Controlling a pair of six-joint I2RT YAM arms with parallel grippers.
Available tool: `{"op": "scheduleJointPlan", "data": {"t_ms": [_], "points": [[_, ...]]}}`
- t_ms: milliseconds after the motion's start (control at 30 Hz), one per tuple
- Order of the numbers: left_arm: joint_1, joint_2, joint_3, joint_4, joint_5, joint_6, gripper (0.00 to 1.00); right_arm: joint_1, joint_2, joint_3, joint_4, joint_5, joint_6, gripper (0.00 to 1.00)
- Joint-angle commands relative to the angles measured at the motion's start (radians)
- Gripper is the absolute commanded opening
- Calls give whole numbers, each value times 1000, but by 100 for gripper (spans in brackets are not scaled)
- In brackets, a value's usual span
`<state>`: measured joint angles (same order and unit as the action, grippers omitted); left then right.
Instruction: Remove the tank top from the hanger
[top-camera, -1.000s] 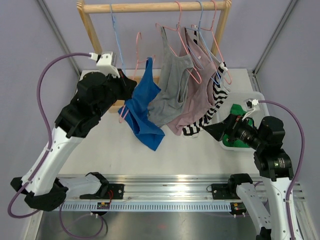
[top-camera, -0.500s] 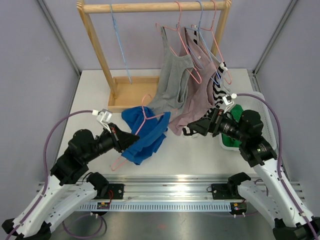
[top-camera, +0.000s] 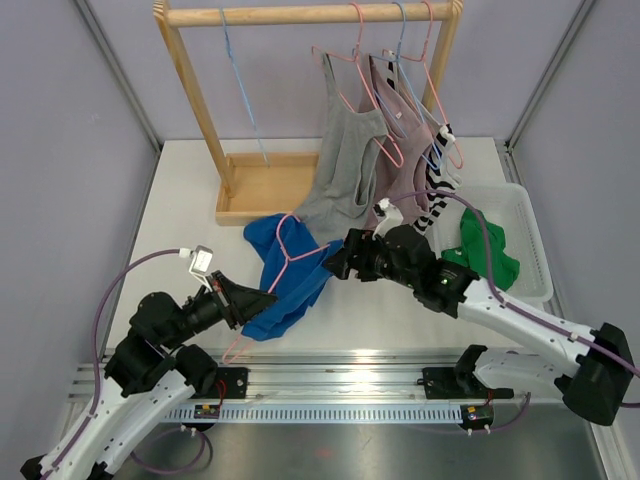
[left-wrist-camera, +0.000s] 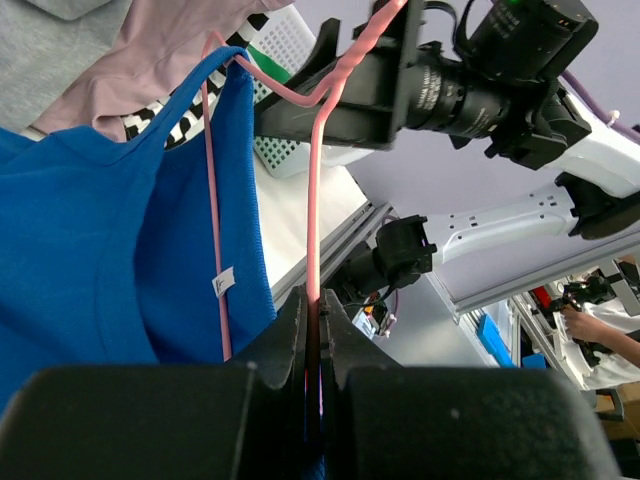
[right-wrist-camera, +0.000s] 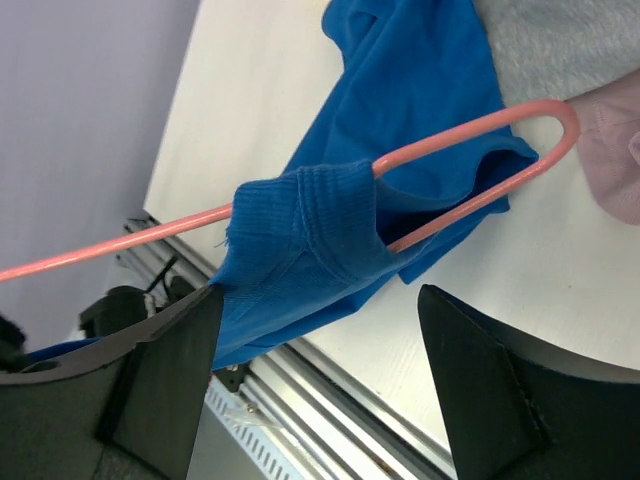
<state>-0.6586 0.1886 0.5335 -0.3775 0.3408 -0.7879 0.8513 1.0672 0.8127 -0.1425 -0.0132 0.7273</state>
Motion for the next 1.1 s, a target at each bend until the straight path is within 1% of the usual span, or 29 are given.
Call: {"op": "scheduleJointPlan", "data": {"t_ms": [0,100,200,233,300,333,367,433,533,600,667,700,833,933,1000,1067], "points": [[-1,-17,0,74,38,-36,0,43,51,88,75,157,-46,84],[-1,-20,8,62,35,-30,0,45,92,98,115,139,-65,77],[-1,-15,19,34,27,-19,0,43,114,98,132,144,-77,63],[-1,-15,23,28,24,-16,0,45,119,100,130,148,-81,51],[-1,-17,28,11,20,-13,0,43,129,103,130,165,-97,41],[-1,-18,31,2,14,-7,0,43,131,105,132,174,-104,33],[-1,-20,39,-12,14,-4,0,43,129,103,132,202,-117,20],[-1,-21,51,-43,1,12,0,43,128,103,123,228,-134,0],[-1,-20,74,-110,-25,44,0,43,108,111,74,306,-160,0],[-1,-14,97,-144,-26,81,0,42,108,127,2,419,-172,0],[-1,-3,114,-188,-5,107,0,25,126,149,-52,516,-190,0],[-1,6,121,-199,21,124,0,11,138,176,-99,528,-196,0],[-1,-8,125,-195,58,125,0,-55,220,249,-204,527,-197,0],[-1,-32,149,-198,66,125,0,-104,305,292,-298,533,-158,0],[-1,-38,177,-219,58,147,0,-118,327,305,-328,515,-147,0],[-1,-38,236,-265,41,171,0,-118,329,296,-322,451,-157,0]]}}
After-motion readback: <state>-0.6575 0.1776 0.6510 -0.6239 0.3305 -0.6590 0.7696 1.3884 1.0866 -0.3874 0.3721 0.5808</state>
